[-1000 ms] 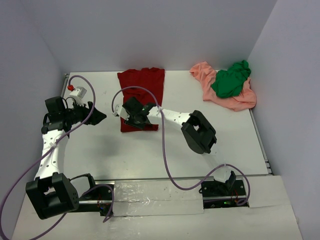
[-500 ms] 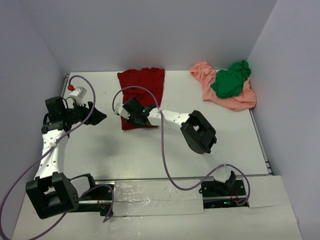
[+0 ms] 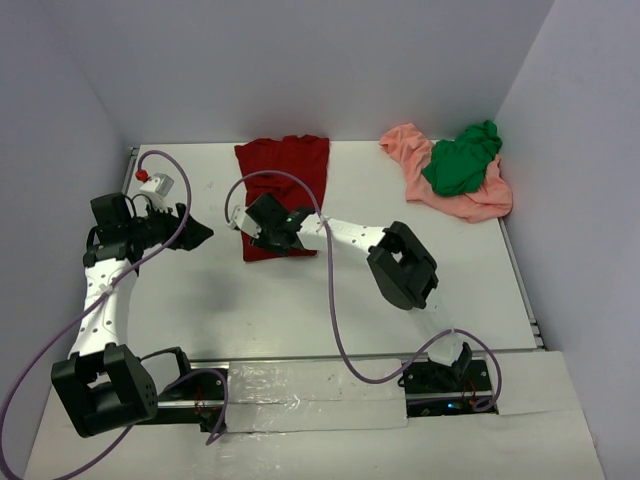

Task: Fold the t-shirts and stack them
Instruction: Fold the tshirt

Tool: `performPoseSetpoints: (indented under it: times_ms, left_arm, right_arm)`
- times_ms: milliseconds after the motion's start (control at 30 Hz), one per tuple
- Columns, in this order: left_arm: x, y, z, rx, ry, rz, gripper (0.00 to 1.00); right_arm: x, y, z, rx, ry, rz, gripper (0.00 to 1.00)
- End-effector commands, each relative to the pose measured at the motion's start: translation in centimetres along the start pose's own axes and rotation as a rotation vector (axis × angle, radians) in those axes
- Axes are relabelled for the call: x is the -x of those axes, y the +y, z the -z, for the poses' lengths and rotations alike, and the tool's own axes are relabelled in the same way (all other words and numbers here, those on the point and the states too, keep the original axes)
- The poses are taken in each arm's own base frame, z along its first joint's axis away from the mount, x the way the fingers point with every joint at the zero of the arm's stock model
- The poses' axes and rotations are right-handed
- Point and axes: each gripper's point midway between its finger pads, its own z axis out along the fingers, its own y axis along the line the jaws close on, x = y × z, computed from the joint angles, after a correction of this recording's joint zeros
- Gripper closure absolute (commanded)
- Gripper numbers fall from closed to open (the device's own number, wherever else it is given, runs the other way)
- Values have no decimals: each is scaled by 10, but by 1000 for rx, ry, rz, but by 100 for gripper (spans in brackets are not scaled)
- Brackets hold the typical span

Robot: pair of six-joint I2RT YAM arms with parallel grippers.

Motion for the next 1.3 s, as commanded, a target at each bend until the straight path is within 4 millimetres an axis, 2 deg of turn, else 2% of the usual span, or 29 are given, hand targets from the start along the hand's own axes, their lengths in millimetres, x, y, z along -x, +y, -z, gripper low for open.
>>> performPoseSetpoints:
  times_ms: [0, 200, 567, 800, 1200, 1267]
  left_arm:
    - [6, -1, 0, -26, -25, -40, 27]
    - [7, -3, 1, -28, -27, -44, 27]
    - [7, -5, 3, -27, -31, -49, 27]
    - [8, -5, 3, -26, -31, -52, 27]
    - [7, -5, 3, -26, -28, -48, 27]
    - [7, -5, 3, -27, -28, -49, 27]
  right_arm:
    - [29, -15, 37, -43, -88, -21, 50]
    - [26, -18, 32, -75, -83, -5, 50]
    - [13, -13, 5, -89, -40, 16, 51]
    - [11, -15, 0, -85, -39, 10, 52]
    - [0, 1, -15, 3, 1, -9, 53]
    - [-2, 2, -16, 10, 5, -13, 57]
